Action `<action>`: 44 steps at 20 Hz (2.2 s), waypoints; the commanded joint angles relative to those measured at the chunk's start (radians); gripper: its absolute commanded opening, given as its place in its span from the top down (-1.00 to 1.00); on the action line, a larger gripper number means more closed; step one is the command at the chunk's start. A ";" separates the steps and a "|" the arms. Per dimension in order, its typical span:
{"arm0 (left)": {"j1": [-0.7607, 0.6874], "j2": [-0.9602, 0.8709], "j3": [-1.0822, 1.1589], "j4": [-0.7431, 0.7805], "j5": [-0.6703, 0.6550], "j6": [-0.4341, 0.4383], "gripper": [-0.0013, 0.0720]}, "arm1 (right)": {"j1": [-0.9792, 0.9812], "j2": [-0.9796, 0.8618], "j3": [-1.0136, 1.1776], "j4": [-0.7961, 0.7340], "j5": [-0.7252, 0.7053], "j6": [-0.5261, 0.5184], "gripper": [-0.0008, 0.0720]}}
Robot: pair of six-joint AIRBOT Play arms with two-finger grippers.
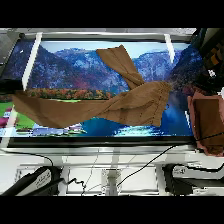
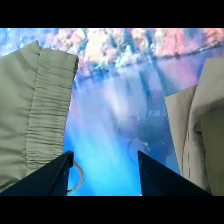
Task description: Fold the clothes and pants, and hang the long-sleeved shirts on hangers.
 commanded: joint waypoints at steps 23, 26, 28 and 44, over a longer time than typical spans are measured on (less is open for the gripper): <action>0.418 -0.152 -0.128 -0.446 0.026 -0.063 -0.70 | -0.001 -0.003 0.001 0.000 -0.024 -0.026 -0.25; 0.508 -0.163 -0.237 -0.552 0.152 -0.006 -0.57 | -0.001 -0.003 0.001 0.000 -0.021 -0.026 -0.25; 0.515 -0.212 -0.260 -0.563 0.203 0.027 -0.57 | -0.001 -0.003 0.001 0.000 -0.019 -0.026 -0.25; 0.470 -0.458 -0.257 -0.977 0.418 0.288 0.89 | -0.001 -0.003 0.001 0.019 -0.019 -0.024 -0.25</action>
